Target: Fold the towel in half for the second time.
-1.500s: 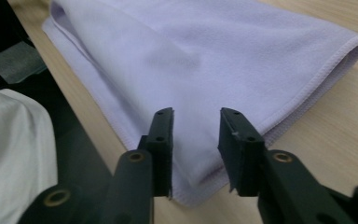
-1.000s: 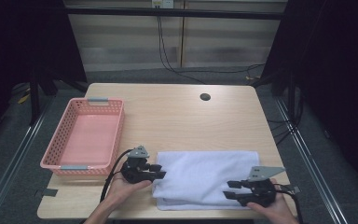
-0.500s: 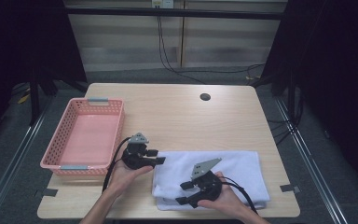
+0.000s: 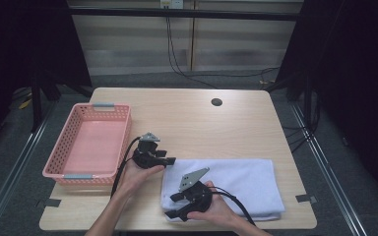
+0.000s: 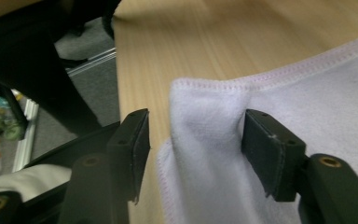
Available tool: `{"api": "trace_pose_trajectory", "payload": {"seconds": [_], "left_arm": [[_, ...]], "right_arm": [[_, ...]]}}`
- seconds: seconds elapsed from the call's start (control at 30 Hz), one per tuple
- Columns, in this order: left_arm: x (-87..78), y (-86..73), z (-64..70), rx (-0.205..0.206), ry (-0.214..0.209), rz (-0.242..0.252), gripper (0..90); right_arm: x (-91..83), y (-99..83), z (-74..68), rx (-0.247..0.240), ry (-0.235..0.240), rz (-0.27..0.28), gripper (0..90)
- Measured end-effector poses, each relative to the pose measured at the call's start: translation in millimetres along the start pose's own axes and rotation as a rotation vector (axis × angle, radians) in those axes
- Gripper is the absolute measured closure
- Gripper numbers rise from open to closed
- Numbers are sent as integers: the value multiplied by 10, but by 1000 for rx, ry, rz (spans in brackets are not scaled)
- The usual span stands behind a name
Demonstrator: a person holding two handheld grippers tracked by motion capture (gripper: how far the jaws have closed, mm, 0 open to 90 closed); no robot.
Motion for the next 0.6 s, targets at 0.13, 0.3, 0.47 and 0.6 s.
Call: {"api": "trace_pose_trajectory", "payload": {"seconds": [0.13, 0.3, 0.47, 0.6], "left_arm": [[-20, -19, -66, -13, 24, 0, 448], [-18, -28, -115, -36, 21, -5, 427], [45, -58, -152, -52, 37, -29, 404], [74, -70, -155, -46, 38, -37, 389]], "right_arm": [[59, -48, -15, -19, -15, -31, 406], [68, -97, -57, -52, -48, -21, 416], [94, -132, -120, -119, -100, -20, 419], [119, -155, -175, -179, -148, -28, 429]]}}
Point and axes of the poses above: each handheld gripper's, and its own axes: x roughly forward along the jaws, y roughly out of its top, z roughly to its right, the point moved 1 cm from there along x, roughly forward along the jaws, and after that the axes turned 6 degrees about y, right-handed, at the moved point
